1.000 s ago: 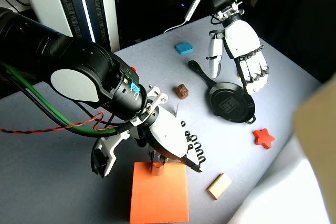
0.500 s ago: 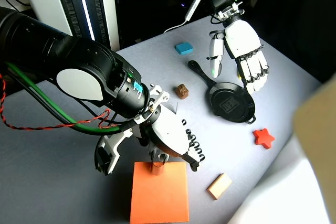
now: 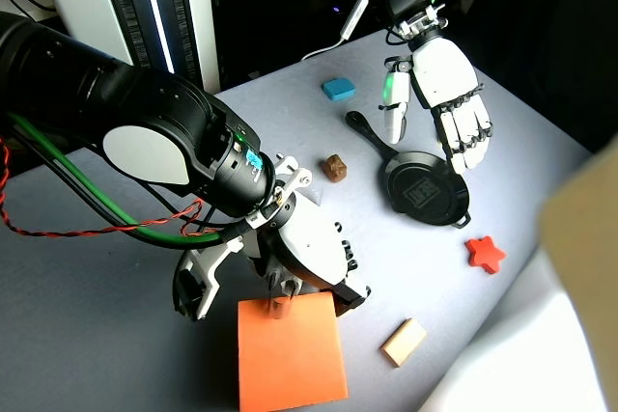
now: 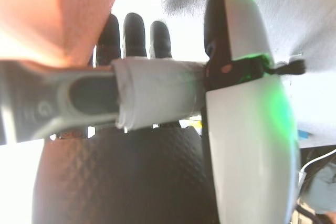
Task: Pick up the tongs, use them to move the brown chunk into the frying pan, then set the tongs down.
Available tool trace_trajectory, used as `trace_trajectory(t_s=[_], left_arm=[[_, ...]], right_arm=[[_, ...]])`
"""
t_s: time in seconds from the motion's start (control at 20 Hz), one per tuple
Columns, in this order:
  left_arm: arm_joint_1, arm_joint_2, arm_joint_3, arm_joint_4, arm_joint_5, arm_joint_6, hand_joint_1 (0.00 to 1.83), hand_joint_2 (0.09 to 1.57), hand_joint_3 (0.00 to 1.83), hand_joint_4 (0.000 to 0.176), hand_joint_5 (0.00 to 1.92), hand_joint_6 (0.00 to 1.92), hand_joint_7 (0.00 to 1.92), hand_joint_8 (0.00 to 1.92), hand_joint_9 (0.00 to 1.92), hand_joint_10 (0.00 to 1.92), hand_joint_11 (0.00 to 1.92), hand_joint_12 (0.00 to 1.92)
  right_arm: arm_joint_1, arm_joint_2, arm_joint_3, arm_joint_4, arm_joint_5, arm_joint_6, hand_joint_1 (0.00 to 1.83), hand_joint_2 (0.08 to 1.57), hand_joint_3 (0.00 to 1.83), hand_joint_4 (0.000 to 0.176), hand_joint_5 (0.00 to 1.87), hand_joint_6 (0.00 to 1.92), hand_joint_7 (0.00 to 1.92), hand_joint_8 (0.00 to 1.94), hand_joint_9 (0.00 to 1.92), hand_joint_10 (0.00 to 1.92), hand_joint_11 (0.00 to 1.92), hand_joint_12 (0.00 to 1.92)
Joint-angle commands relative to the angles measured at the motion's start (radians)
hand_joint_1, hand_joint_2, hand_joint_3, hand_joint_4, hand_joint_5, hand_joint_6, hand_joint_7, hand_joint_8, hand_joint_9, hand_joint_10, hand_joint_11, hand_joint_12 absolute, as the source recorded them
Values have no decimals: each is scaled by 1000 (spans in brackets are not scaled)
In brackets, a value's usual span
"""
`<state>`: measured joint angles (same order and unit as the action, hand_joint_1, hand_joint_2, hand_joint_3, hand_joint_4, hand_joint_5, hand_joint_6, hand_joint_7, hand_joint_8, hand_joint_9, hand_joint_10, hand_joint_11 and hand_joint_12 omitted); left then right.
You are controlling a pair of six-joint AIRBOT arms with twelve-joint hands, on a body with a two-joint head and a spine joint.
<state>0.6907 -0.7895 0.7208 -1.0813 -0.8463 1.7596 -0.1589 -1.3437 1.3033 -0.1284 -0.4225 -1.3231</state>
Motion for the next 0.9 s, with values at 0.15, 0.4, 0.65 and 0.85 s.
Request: trace_trajectory(t_s=[0.15, 0.4, 0.65, 0.85], left_arm=[[0, 4, 4, 47, -89, -1, 101, 1289, 1, 3, 120, 0, 95, 0, 109, 0, 0, 430], [0, 4, 4, 47, -89, -1, 70, 1297, 2, 8, 73, 4, 100, 2, 117, 5, 0, 504], [0, 4, 4, 47, -89, -1, 56, 1308, 1, 13, 21, 1, 63, 0, 84, 0, 0, 401], [2, 4, 5, 47, -89, -1, 52, 1305, 0, 20, 35, 3, 64, 2, 90, 3, 0, 407]], right_arm=[[34, 10, 0, -8, 71, -5, 1249, 1122, 90, 0, 784, 54, 772, 29, 650, 74, 20, 1438], [77, 28, -22, -7, 67, 9, 1215, 1096, 99, 0, 850, 52, 867, 31, 723, 100, 86, 1447], [133, 65, -92, -6, 47, 96, 1193, 1090, 97, 0, 880, 54, 914, 38, 764, 115, 119, 1460], [155, 108, -173, -12, 17, 206, 1178, 1083, 93, 0, 888, 51, 922, 33, 773, 120, 129, 1462]])
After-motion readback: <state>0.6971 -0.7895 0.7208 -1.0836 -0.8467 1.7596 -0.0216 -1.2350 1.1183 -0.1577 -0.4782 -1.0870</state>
